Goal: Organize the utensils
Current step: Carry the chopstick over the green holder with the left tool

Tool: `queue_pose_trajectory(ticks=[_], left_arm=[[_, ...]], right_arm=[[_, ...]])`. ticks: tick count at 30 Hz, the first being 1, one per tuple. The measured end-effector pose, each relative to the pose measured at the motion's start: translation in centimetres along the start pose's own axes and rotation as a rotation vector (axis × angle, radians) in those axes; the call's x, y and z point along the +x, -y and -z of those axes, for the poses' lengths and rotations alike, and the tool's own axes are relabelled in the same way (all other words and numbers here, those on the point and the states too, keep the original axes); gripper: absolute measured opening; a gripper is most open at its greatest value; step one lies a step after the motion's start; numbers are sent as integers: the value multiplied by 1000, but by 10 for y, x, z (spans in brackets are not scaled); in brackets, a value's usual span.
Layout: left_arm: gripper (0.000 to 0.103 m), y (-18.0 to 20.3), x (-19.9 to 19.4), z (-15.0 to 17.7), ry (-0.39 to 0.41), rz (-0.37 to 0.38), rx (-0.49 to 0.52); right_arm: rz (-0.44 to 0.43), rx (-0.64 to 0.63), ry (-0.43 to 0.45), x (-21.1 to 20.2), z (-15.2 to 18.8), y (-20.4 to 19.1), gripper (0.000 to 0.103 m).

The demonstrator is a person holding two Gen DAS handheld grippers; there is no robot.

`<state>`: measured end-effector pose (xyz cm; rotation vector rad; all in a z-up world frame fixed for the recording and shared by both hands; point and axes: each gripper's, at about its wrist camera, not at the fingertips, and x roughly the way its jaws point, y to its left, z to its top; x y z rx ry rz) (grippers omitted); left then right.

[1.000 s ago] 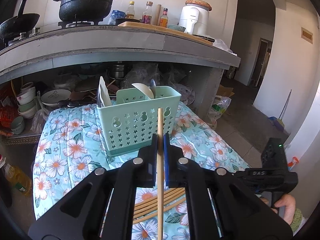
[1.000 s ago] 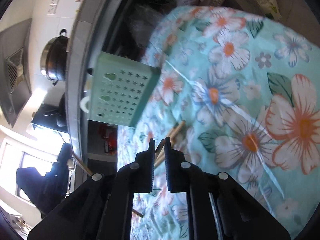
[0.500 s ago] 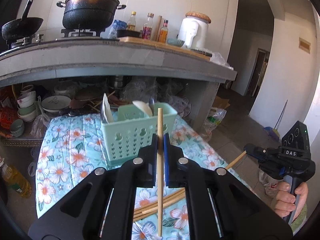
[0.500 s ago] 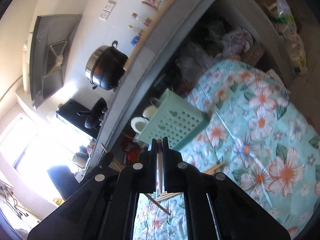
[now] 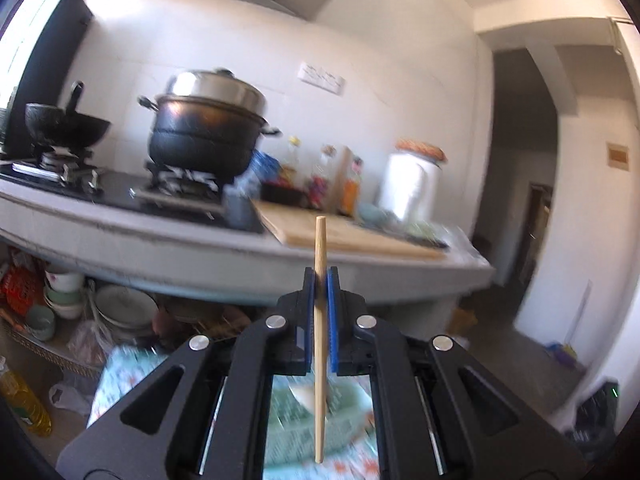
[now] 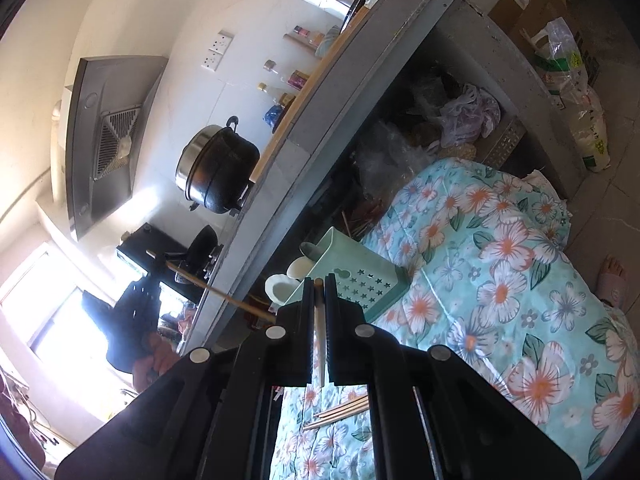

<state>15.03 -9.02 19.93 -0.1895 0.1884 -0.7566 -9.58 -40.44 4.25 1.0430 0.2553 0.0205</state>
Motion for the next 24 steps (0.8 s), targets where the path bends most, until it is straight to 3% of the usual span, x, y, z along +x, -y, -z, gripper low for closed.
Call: queue_pose_trajectory(ticks=[4, 9, 12, 18, 24], left_arm=[[5, -12, 26, -13, 66, -79, -17], [5, -25, 60, -10, 53, -134, -44], [5, -30, 77, 3, 19, -161, -43], [5, -39, 91, 31, -42, -138, -106], [9, -31, 99, 55, -133, -135, -51]], right_arm=[[2, 11, -8, 6, -1, 5, 5], [2, 18, -10, 9, -3, 10, 5], [3, 23, -9, 10, -4, 12, 5], [11, 23, -6, 8, -5, 13, 5], [19, 0, 11, 3, -5, 6, 5]])
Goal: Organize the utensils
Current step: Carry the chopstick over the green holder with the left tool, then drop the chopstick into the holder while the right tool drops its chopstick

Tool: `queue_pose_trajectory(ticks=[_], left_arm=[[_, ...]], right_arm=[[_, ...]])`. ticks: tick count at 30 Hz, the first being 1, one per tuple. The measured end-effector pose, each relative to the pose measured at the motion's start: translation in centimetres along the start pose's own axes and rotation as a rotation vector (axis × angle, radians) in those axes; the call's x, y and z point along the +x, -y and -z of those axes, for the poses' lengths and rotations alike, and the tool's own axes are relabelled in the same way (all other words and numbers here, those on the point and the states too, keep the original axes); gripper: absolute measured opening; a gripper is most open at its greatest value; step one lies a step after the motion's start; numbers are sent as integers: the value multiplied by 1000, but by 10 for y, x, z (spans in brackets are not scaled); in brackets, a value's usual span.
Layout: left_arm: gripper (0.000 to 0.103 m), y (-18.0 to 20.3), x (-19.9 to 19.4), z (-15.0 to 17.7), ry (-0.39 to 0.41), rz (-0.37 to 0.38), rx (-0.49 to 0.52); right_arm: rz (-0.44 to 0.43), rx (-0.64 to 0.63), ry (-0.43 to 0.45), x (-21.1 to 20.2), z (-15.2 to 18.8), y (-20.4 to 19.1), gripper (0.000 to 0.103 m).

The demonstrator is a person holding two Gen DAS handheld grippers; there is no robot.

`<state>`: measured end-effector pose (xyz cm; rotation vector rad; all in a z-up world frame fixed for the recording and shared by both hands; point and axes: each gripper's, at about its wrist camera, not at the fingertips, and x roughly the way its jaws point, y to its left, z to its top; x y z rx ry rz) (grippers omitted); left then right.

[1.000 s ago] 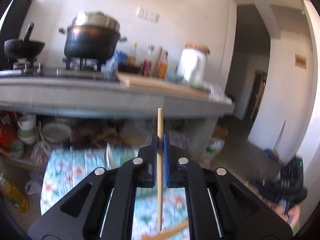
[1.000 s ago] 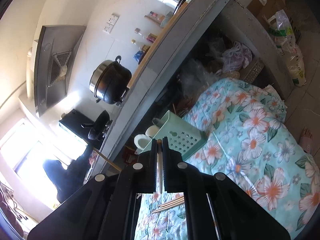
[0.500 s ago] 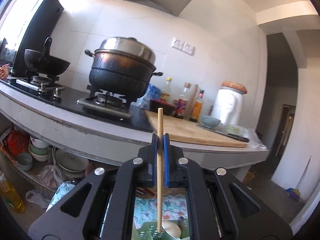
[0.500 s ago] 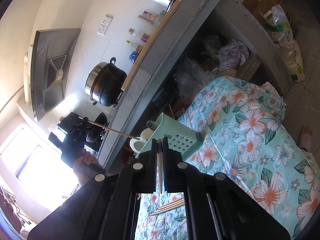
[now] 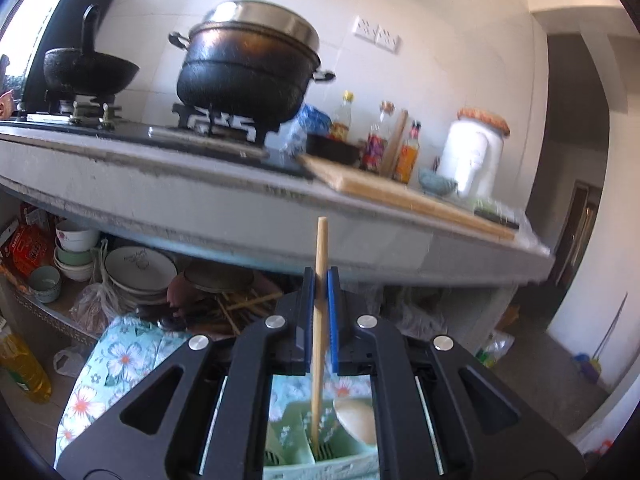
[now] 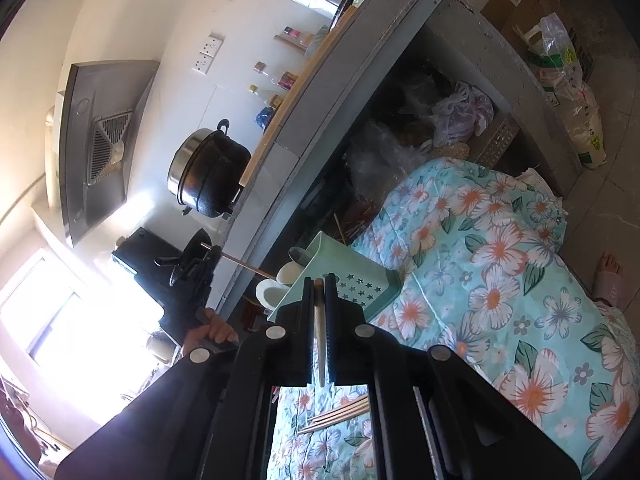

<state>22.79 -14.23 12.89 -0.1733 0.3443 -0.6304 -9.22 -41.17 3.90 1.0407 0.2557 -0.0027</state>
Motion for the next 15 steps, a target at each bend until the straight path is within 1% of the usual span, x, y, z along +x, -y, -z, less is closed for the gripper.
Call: queue_pose_trajectory(ticks=[2, 5, 8, 11, 13, 15], left_arm=[[34, 4, 0, 9, -41, 14, 21], [51, 8, -8, 20, -46, 5, 60], [62, 10, -27, 27, -30, -16, 85], [69, 8, -53, 35, -1, -22, 76], [74, 5, -71, 43, 12, -12, 71], [77, 4, -86, 52, 0, -8, 85]], right_arm=[[4, -13, 8, -2, 0, -4, 5], [14, -48, 23, -6, -3, -14, 5], [20, -104, 41, -7, -9, -30, 5], [12, -164, 62, -5, -16, -50, 5], [-12, -201, 73, -3, -24, -65, 5], [-31, -233, 82, -1, -30, -77, 5]])
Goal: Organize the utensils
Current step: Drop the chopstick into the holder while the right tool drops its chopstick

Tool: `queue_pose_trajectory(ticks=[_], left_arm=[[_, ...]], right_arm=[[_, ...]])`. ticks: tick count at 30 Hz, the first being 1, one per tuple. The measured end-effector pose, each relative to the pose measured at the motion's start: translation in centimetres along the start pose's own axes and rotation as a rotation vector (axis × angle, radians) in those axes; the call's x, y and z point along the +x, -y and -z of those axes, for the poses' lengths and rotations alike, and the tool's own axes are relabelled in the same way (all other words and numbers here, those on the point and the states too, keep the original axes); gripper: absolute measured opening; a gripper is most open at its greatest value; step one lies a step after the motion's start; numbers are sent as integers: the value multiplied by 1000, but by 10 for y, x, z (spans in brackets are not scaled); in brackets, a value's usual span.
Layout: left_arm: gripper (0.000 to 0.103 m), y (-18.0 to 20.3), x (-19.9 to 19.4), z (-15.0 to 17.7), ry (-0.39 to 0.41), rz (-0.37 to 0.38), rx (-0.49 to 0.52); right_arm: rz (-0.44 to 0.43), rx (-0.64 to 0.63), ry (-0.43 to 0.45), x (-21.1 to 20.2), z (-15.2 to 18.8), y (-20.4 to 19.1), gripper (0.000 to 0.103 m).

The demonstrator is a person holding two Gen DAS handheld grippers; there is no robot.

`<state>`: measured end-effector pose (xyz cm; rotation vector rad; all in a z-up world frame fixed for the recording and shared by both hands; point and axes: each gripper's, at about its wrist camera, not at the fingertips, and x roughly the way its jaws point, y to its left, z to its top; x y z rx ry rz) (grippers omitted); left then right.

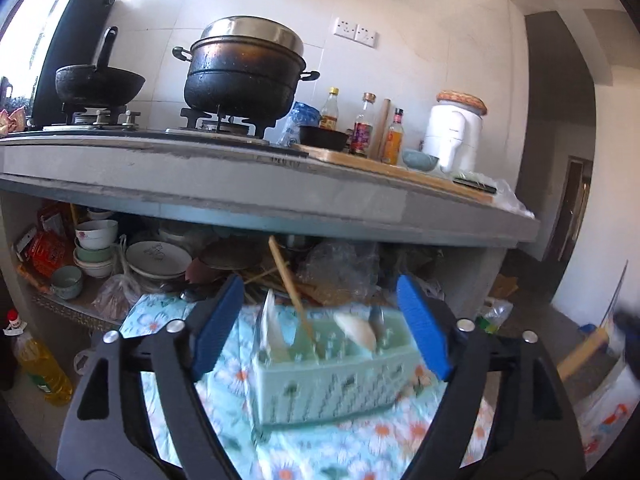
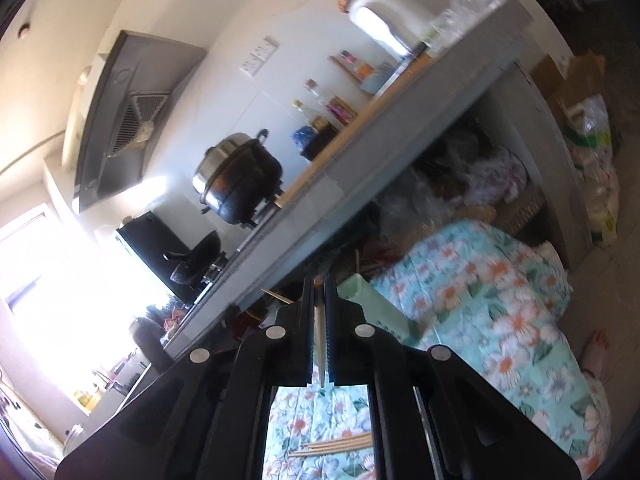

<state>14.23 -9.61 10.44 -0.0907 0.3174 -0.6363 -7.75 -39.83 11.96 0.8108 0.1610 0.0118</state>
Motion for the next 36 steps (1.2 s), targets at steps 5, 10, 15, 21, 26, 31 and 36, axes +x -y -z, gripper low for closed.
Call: queue_pose_trajectory(ticks=[5, 10, 15, 21, 26, 31, 36], left_arm=[[83, -6, -23, 38, -110, -17, 34], [83, -19, -35, 74, -202, -33, -14], [83, -26, -42, 92, -232, -55, -19], [83, -37, -49, 93, -225, -60, -50], [83, -41, -51, 92, -214, -76, -55], [83, -46, -52, 93, -216, -87, -69], [83, -51, -54, 94, -219, -98, -79]], right_arm=[[-52, -121, 24, 20, -23, -41, 5], [-28, -289, 13, 55, -30, -84, 5], [28, -469, 14, 90, -21, -122, 5], [69, -646, 21, 118, -3, -158, 5], [111, -781, 23, 135, 18, -178, 5], [153, -917, 9, 154, 49, -183, 5], [177, -1025, -26, 164, 81, -179, 5]])
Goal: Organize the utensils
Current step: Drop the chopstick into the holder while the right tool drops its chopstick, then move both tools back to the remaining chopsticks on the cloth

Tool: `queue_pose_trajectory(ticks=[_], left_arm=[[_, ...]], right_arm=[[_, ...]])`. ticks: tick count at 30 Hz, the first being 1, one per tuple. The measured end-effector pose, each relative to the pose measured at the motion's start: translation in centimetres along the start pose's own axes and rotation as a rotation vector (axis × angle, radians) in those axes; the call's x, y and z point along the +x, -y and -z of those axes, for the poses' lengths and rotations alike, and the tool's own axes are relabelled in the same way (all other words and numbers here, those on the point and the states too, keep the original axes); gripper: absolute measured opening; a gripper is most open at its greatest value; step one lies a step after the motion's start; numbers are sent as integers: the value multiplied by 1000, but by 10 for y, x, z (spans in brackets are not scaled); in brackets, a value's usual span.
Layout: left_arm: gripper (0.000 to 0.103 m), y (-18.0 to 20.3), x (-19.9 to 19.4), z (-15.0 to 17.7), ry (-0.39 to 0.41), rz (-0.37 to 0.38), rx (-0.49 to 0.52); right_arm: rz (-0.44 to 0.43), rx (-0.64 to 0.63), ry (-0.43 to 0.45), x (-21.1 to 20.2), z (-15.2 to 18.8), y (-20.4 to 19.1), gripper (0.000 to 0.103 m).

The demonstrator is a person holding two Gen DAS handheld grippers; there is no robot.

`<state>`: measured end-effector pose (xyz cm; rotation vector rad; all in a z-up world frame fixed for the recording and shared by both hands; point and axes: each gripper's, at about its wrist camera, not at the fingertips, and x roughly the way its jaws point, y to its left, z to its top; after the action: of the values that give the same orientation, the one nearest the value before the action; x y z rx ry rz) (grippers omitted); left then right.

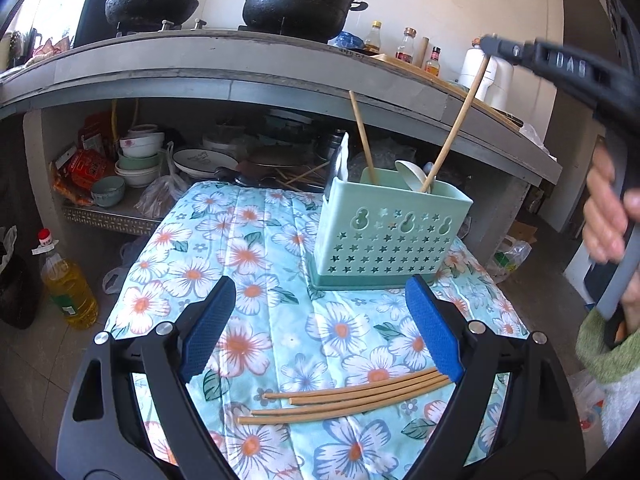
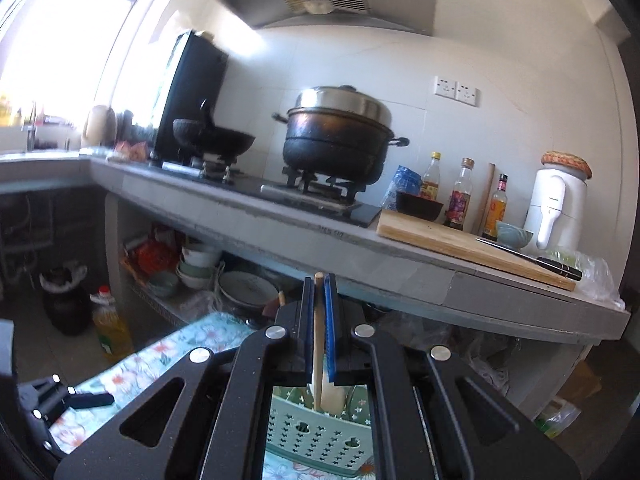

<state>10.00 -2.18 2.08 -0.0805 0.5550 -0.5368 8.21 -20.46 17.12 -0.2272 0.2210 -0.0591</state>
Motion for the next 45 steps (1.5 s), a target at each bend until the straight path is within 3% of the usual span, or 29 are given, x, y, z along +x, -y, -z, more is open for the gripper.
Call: queue_pose_trajectory(ticks=[5, 8, 18, 23, 29, 37, 39, 45], left_arm=[[83, -3, -1, -1, -1, -9, -4], [83, -2, 1, 0, -6, -10, 0], [83, 7, 4, 4, -21, 11, 29], [84, 16, 7, 8, -48, 38, 63], [84, 35, 17, 23, -123, 88, 134], [83, 81, 39, 59, -236, 115, 398], [77, 89, 45, 67, -258, 120, 447], [45, 106, 63, 88, -331, 146, 549]], right_arm=[[-41, 5, -104, 10, 25, -2, 10], [-60, 125, -112, 2, 35, 21, 27], [-44, 478, -129, -51, 78, 94, 37], [-9, 598, -283, -63, 128, 104, 54], [76, 705, -517, -65, 202, 97, 56], [114, 799, -628, -67, 247, 100, 56], [110, 815, -632, -68, 253, 102, 56], [94, 834, -644, -65, 259, 104, 56]])
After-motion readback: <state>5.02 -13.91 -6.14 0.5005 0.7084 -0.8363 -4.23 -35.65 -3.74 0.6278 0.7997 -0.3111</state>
